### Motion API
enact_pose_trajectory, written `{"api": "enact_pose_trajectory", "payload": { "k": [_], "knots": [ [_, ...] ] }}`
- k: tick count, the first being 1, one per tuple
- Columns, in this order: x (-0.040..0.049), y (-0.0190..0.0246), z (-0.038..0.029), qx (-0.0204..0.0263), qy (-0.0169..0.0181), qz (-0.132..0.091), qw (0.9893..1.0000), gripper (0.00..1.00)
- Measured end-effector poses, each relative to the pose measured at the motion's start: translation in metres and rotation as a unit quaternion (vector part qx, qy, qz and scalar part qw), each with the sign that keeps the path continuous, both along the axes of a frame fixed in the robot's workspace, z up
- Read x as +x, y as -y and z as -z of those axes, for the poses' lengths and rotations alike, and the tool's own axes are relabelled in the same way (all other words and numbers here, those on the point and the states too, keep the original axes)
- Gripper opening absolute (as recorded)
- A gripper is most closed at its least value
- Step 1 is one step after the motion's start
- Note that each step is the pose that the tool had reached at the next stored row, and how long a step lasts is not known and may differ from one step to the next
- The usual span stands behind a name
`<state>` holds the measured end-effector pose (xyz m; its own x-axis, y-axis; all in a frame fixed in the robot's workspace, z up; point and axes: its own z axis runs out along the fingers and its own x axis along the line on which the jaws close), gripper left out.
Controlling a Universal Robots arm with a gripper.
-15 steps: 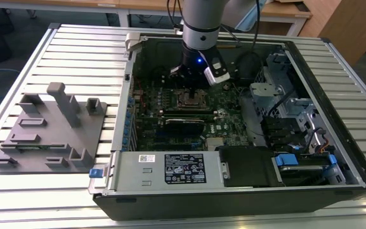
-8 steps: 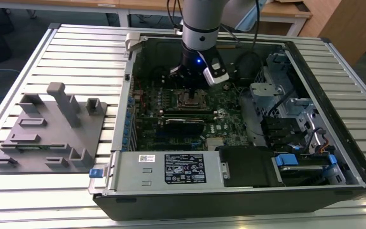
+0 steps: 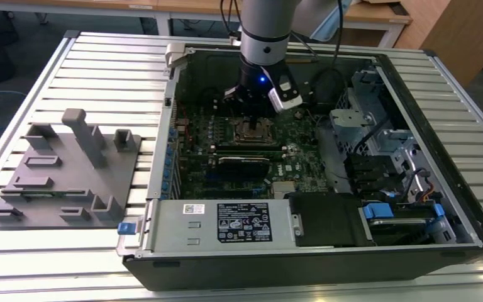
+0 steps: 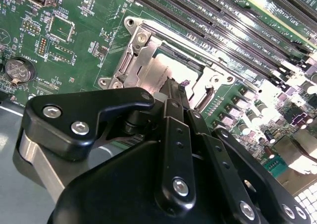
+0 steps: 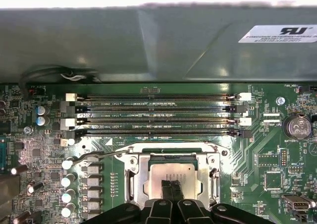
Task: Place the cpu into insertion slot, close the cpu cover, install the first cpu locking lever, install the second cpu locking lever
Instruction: 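Install the first cpu locking lever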
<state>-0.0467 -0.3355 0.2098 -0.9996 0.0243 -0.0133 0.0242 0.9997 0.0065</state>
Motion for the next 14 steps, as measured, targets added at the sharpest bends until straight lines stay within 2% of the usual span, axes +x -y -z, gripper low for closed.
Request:
{"api": "enact_pose_trajectory", "payload": {
  "k": [14],
  "knots": [
    [0.0,0.0,-0.0024,-0.0001,0.0,0.0,1.0,0.1]
  ]
}}
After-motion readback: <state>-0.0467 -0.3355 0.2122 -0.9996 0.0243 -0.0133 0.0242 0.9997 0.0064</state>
